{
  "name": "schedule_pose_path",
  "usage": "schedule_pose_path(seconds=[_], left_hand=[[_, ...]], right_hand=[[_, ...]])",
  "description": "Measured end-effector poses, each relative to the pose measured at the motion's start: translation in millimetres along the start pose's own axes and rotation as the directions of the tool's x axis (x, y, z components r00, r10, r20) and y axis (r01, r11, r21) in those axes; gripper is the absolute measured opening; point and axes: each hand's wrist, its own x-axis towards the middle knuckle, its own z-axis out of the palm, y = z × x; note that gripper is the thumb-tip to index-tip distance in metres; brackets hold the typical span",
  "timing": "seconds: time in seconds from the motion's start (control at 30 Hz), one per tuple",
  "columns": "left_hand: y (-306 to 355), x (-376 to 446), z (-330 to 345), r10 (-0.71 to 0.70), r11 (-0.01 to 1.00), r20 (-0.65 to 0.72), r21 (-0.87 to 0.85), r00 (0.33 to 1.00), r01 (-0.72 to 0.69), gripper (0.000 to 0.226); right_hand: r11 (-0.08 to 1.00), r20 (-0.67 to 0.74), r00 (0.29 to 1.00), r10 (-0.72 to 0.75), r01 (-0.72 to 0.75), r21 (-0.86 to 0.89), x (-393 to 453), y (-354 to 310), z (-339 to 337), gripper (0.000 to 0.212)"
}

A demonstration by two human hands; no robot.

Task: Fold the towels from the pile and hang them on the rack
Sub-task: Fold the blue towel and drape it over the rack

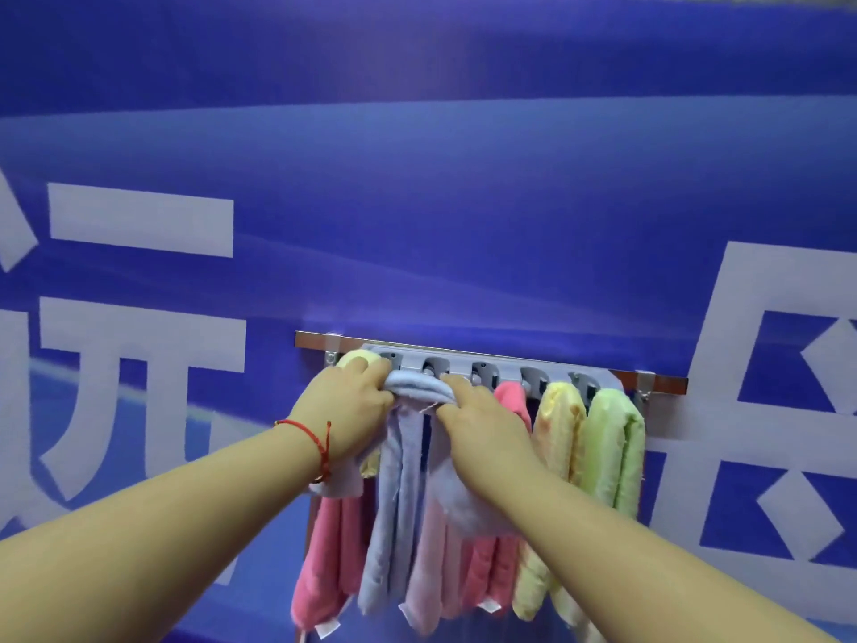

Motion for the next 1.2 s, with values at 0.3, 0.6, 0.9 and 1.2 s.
schedule_pose_path(seconds=[0.3,0.6,0.9,1.2], left_hand=[[-4,52,-2,-0.177,0.980,0.049,-0.088,0.983,0.181,0.025],[-12,74,34,-0.242,0.953,0.001,-0.189,0.970,0.238,0.022],[-5,85,54,-0.266,0.933,0.063,-0.234,0.962,0.273,0.023],[10,92,72,-0.091,0.996,-0.004,0.017,0.996,0.091,0.016]], right_hand=[[0.965,0.031,0.975,0.219,-0.221,0.142,55,-12,4,0.028],[0.957,0.088,0.971,0.224,-0.236,0.166,82,3,26,0.029],[0.920,0.150,0.936,0.319,-0.344,0.189,99,1,47,0.034],[0.952,0.014,0.955,0.297,-0.296,-0.076,107,5,73,0.027]])
